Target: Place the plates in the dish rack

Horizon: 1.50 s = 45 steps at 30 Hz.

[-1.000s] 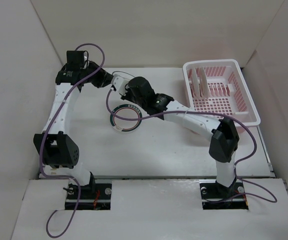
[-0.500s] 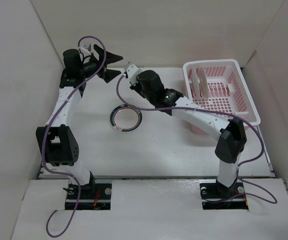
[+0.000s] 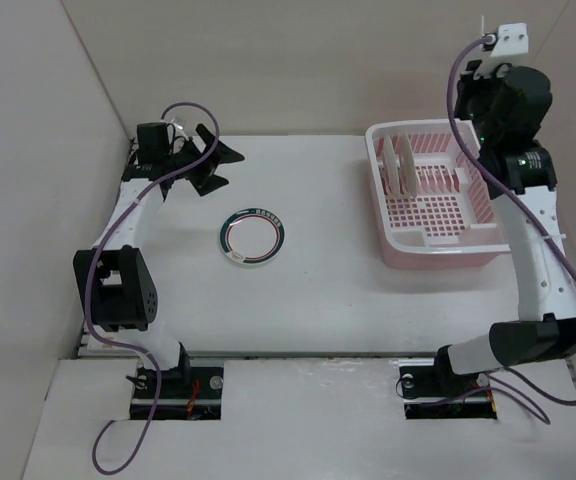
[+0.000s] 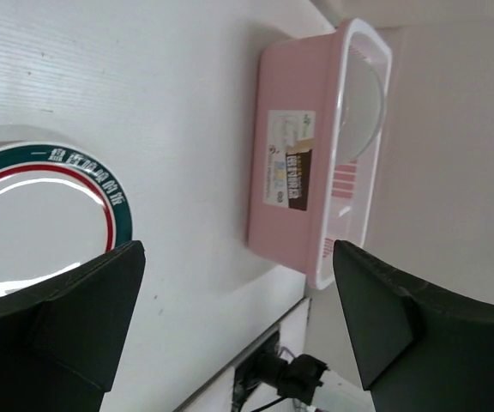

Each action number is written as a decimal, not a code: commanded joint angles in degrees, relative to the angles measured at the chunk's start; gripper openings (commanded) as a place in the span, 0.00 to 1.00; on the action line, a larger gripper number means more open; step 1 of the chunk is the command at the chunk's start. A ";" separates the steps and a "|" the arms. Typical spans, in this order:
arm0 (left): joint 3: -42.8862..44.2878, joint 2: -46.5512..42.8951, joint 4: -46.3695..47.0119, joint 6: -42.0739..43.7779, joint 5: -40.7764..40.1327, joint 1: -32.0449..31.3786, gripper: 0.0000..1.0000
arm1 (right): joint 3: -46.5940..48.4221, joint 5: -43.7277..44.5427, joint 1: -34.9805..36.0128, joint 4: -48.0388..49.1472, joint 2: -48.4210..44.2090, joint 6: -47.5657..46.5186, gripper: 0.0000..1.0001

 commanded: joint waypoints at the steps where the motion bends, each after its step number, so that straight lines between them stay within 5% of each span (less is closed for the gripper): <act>1: 1.81 -0.59 -3.85 9.21 -2.11 -1.95 0.90 | 1.52 -12.91 -5.81 -2.53 1.82 2.63 0.00; 4: 3.66 -0.06 -5.78 10.36 -2.72 -2.57 1.00 | 0.99 -19.50 -11.18 -4.54 4.54 2.63 0.00; 14: 9.64 1.00 -11.23 12.55 -7.37 -4.95 1.00 | -2.52 -28.56 -14.70 -5.08 10.00 3.76 0.00; 45: 9.73 1.00 -12.29 14.67 -8.79 -5.47 1.00 | -4.19 -26.37 -14.70 -8.77 21.07 1.75 0.00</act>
